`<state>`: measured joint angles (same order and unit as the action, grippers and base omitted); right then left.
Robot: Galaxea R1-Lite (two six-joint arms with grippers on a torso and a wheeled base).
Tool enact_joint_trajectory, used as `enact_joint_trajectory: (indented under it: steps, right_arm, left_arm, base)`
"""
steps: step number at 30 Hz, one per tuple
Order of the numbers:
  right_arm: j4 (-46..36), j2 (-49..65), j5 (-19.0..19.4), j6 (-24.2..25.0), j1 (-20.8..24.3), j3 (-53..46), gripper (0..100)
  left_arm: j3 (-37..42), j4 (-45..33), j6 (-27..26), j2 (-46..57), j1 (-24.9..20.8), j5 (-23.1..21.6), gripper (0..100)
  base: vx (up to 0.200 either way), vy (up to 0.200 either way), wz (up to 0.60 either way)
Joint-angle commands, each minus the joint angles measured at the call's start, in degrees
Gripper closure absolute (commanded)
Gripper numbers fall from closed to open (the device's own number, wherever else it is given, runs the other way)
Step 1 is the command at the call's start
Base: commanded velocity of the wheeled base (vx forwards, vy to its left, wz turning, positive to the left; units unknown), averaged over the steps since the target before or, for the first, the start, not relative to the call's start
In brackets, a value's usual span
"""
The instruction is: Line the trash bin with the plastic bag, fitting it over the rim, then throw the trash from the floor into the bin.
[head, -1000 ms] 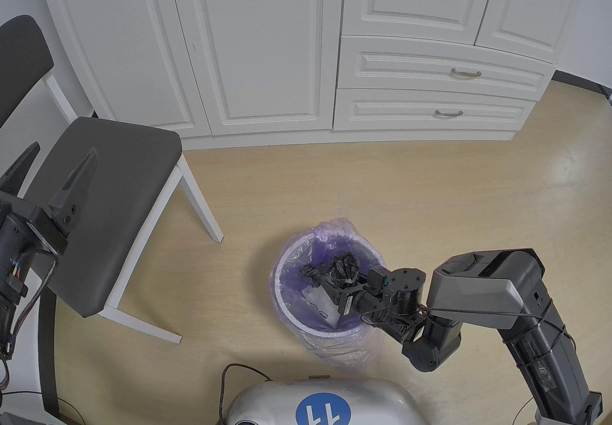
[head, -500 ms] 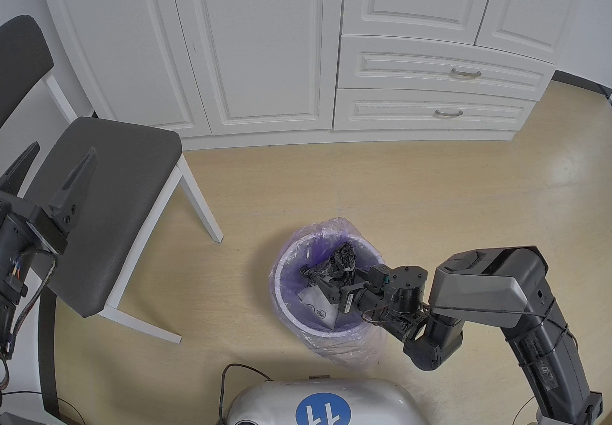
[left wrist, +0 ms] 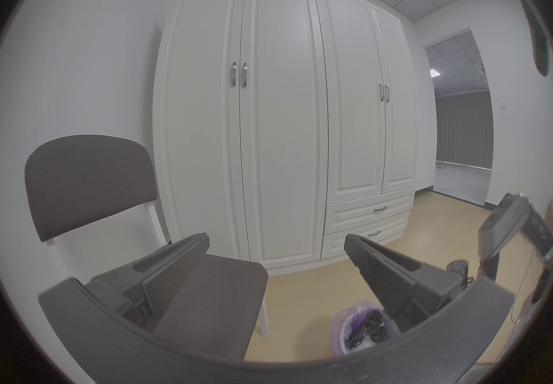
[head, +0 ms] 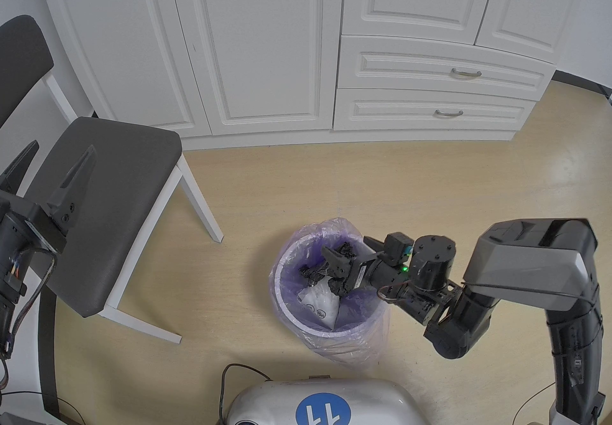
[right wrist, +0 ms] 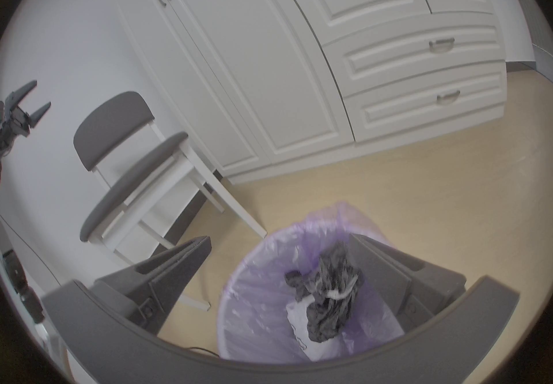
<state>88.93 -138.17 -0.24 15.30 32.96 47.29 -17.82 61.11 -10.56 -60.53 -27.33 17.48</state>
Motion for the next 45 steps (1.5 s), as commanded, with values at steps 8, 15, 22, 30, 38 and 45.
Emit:
enact_joint_trajectory:
  steps: [8,15,22,30,38,45]
  right_arm:
    - [1.1,38.9,-1.3,-13.4,-6.8,-24.2,0]
    - [1.1,61.0,-5.6,-14.9,-13.2,-33.6,0]
    - [-16.2,85.9,-5.7,-15.4,-22.3,-32.3,0]
    - [-52.4,117.5,-5.1,-13.5,-31.5,-28.7,0]
    - [-61.6,133.5,-5.8,-8.8,-31.6,-30.9,0]
    - [-60.9,138.2,-11.2,-8.5,-33.0,-38.8,0]
  left_arm:
    - [-1.1,0.2,-6.1,5.3,4.2,0.2,0]
    - [-3.1,-0.5,-14.1,13.5,9.7,0.0,0]
    - [-7.0,-6.3,-14.7,20.3,14.2,-0.1,0]
    - [-11.8,-16.3,-10.9,24.0,16.5,-0.1,0]
    - [-10.5,-27.0,-10.8,37.1,20.0,-0.2,0]
    - [-7.7,-39.4,-4.8,49.1,23.2,-0.2,0]
  base:
    - [0.0,0.0,0.0]
    - [0.0,0.0,0.0]
    - [0.0,0.0,0.0]
    - [0.0,0.0,0.0]
    - [0.0,0.0,0.0]
    - [0.0,0.0,0.0]
